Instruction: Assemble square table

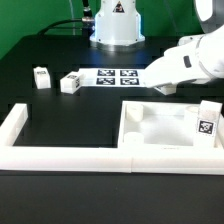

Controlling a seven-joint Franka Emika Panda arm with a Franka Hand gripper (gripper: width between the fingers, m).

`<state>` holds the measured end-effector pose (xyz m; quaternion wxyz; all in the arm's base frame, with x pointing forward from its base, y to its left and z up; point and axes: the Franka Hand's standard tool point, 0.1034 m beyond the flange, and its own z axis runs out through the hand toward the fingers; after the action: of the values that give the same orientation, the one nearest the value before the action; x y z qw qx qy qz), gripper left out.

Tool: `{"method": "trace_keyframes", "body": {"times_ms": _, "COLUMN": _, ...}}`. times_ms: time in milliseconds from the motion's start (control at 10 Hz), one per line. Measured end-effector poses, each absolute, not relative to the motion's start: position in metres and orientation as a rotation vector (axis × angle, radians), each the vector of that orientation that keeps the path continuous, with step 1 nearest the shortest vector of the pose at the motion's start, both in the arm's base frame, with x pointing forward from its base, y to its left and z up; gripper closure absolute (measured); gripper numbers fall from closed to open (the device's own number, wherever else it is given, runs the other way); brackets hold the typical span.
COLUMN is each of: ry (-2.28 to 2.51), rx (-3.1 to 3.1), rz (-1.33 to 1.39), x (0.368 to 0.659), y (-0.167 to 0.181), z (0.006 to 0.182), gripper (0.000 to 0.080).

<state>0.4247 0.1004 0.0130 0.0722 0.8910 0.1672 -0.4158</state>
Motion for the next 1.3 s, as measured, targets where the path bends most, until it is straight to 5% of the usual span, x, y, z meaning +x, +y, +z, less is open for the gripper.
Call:
{"method": "trace_keyframes", "body": {"times_ms": 600, "ry": 0.496, "rx": 2.669, "rz": -1.276, "x": 0.396, "y": 0.091, "z": 0.003, "gripper": 0.0165}}
{"method": "trace_keyframes", "body": {"times_ms": 700, "ry": 0.495, "rx": 2.669, "rz": -1.276, "x": 0.396, "y": 0.090, "z": 0.004, "gripper": 0.0336}}
{"method": "trace_keyframes", "body": {"times_ms": 800, "ry": 0.494, "rx": 2.669, "rz": -1.276, "x": 0.397, "y": 0.090, "z": 0.004, "gripper": 0.0336}}
{"method": "trace_keyframes", "body": {"times_ms": 900, "ry": 0.493, "rx": 2.670, "rz": -1.276, "x": 0.397, "y": 0.090, "z": 0.004, "gripper": 0.0517}}
{"method": "trace_keyframes", "body": {"times_ms": 1300, "ry": 0.490, "rx": 2.671, "rz": -1.277, "x": 0.397, "y": 0.089, "z": 0.004, "gripper": 0.0515}}
